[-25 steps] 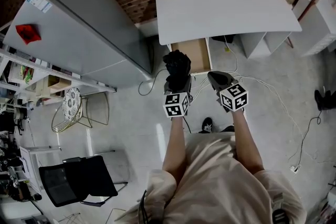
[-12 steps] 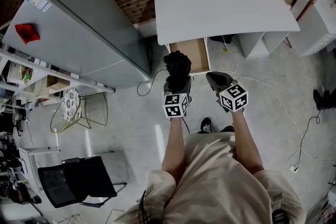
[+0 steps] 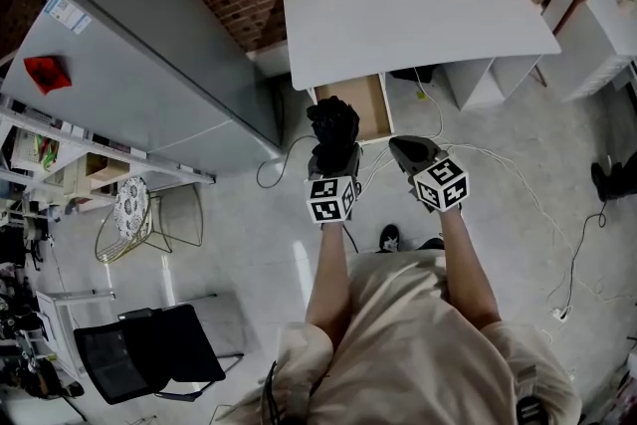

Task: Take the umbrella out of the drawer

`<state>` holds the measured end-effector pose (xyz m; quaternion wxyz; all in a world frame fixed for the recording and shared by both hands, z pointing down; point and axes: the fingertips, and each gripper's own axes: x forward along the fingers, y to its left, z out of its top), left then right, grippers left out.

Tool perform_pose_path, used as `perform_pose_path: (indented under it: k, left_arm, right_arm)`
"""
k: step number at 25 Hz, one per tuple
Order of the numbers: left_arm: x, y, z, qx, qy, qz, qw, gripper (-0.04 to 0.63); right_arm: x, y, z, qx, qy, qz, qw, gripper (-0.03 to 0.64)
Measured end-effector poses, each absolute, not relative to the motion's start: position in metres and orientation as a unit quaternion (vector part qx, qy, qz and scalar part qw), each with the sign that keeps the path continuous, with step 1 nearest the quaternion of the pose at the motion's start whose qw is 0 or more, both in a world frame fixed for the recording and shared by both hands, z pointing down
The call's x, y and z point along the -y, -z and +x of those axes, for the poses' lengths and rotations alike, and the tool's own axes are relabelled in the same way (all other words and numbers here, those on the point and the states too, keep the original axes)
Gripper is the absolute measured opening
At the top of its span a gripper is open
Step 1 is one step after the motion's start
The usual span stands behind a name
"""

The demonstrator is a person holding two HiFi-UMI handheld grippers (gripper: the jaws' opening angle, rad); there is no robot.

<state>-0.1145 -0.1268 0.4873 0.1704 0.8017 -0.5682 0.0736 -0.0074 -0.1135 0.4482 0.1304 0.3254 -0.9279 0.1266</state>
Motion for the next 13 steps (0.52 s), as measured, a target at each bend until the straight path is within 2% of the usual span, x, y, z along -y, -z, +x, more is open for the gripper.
perform_pose_path:
  k: [13]
  left_arm:
    - [0.1358, -0.4857, -0.1157, 0.568, -0.068, 0.802, 0.171, 0.25]
  right_arm:
    - [0.1173, -0.4505, -0.0066, 0.927, -0.126, 0.328, 0.131, 0.067]
